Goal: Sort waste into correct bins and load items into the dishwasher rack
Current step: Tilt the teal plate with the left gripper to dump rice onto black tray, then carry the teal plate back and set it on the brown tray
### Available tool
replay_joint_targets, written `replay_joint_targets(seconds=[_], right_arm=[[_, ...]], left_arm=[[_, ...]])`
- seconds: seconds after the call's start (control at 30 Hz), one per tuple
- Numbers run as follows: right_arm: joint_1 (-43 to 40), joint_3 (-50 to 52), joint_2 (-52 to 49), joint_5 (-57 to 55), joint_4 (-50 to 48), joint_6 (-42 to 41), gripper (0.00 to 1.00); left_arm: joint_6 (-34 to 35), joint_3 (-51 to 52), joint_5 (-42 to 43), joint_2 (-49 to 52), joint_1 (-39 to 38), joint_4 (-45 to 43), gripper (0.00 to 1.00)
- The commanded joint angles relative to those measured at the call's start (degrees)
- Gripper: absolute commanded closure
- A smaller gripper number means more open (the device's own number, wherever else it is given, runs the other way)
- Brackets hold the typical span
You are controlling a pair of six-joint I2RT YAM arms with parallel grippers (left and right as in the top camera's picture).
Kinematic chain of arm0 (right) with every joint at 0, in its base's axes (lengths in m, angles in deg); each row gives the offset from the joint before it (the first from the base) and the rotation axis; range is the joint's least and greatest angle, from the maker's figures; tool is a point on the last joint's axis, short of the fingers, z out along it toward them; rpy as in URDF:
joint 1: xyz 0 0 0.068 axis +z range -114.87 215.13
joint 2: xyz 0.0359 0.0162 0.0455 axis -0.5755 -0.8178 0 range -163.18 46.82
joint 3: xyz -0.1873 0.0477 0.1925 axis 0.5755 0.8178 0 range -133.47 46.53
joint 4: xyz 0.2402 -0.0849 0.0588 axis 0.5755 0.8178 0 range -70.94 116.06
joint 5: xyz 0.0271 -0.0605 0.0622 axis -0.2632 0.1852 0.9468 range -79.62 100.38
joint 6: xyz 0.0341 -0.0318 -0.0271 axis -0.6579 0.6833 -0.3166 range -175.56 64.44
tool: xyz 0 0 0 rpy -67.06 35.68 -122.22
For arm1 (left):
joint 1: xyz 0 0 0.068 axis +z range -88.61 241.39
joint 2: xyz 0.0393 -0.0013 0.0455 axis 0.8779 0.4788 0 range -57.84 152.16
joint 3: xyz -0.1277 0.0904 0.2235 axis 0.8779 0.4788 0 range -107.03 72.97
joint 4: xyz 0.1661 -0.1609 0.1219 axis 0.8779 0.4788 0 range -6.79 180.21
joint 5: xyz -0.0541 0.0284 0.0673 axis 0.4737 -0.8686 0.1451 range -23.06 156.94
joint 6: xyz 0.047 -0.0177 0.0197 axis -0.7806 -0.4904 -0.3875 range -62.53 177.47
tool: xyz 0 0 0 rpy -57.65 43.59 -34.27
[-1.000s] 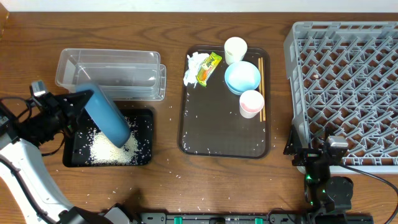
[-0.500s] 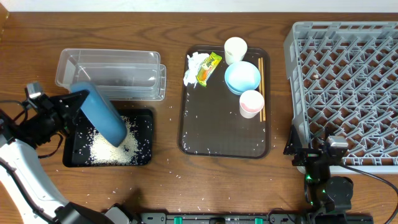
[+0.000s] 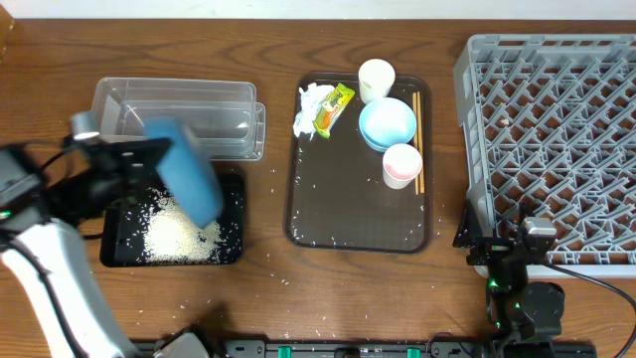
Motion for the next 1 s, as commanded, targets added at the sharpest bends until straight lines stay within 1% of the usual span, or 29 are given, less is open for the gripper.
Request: replay_joint_targets(seconds=[0.0, 0.07, 0.2, 0.27, 0.37, 0.5, 0.6, 0.63, 0.73, 0.8, 0.97], right_arm=[[-0.4, 0.2, 0.4, -0.5, 0.1, 0.8, 0.01], [-0.4, 0.2, 0.4, -0.5, 0.1, 0.8, 0.01], [-0.4, 0.2, 0.4, -0.5, 0.1, 0.8, 0.01], [-0.4, 0.2, 0.4, -0.5, 0.1, 0.8, 0.01], [-0.4, 0.2, 0.4, -0.5, 0.1, 0.8, 0.01], [-0.4, 0.2, 0.4, -0.5, 0.1, 0.8, 0.01], [-0.4, 0.2, 0.4, -0.5, 0.1, 0.8, 0.01], [-0.4, 0.2, 0.4, -0.5, 0.1, 0.8, 0.01], [-0.4, 0.2, 0.4, -0.5, 0.1, 0.8, 0.01], [-0.4, 0.2, 0.4, -0.5, 0.1, 0.8, 0.01], [-0.4, 0.2, 0.4, -0.5, 0.1, 0.8, 0.01]], left_arm=[[1.0, 0.0, -14.9, -4.6, -10.7, -0.9, 0.94], [2.4, 0.0, -20.2, -5.9, -19.4, -3.8, 0.94], [3.1, 0.0, -26.2, -6.2, -37.7, -13.8, 0.94], [3.1, 0.0, -32.5, -5.5, -45.2, -17.2, 0.94], [2.2, 0.0, -48.0, -3.1, -56.1, -19.8, 0.94], [0.5, 0.0, -62.8, 1.4, -66.2, -21.1, 0.94], [0.5, 0.0, -70.3, 5.6, -71.4, -22.1, 0.93], [0.5, 0.0, -71.2, 6.9, -72.6, -22.8, 0.94], [0.4, 0.0, -71.3, 10.6, -75.7, -25.7, 0.94], [-1.5, 0.0, -71.4, 13.0, -77.4, -28.1, 0.94], [-2.1, 0.0, -71.4, 17.3, -78.3, -30.3, 0.94]])
